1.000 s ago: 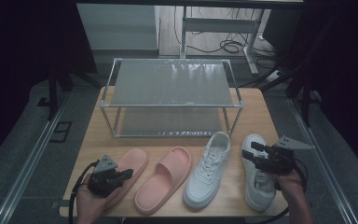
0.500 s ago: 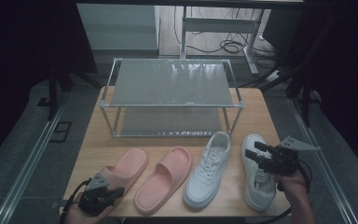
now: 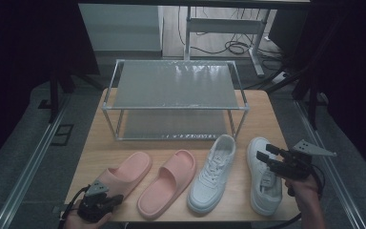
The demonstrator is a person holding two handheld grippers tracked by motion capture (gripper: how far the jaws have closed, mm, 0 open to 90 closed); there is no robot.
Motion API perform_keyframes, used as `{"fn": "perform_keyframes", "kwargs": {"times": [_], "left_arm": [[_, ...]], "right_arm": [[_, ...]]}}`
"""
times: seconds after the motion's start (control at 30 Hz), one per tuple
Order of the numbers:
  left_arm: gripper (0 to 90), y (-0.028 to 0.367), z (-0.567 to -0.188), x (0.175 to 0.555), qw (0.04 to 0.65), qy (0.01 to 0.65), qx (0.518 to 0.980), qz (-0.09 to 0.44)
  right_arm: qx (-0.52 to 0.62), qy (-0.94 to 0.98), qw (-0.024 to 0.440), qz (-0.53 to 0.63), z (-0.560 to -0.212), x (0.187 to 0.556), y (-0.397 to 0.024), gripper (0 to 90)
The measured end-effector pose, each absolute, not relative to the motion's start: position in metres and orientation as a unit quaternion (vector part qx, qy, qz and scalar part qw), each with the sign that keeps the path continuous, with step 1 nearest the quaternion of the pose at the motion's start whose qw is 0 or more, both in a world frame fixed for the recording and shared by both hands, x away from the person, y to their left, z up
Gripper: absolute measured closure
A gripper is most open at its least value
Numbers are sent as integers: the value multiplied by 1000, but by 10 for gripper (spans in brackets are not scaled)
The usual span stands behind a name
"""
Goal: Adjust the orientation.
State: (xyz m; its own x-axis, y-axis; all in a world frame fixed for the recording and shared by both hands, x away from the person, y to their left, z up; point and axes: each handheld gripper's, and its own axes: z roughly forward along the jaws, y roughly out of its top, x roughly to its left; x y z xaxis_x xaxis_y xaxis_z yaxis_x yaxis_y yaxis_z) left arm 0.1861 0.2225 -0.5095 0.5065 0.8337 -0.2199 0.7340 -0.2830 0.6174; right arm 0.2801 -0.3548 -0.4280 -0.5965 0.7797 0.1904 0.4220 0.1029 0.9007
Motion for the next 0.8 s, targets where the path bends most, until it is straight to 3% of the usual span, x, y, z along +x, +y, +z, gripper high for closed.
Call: {"fn": "perform_keyframes", "kwargs": {"times": [0.8], "left_arm": [[900, 276, -511, 231, 334, 541, 767, 89]], "right_arm": [[407, 736, 165, 516, -433, 281, -347, 428]]}}
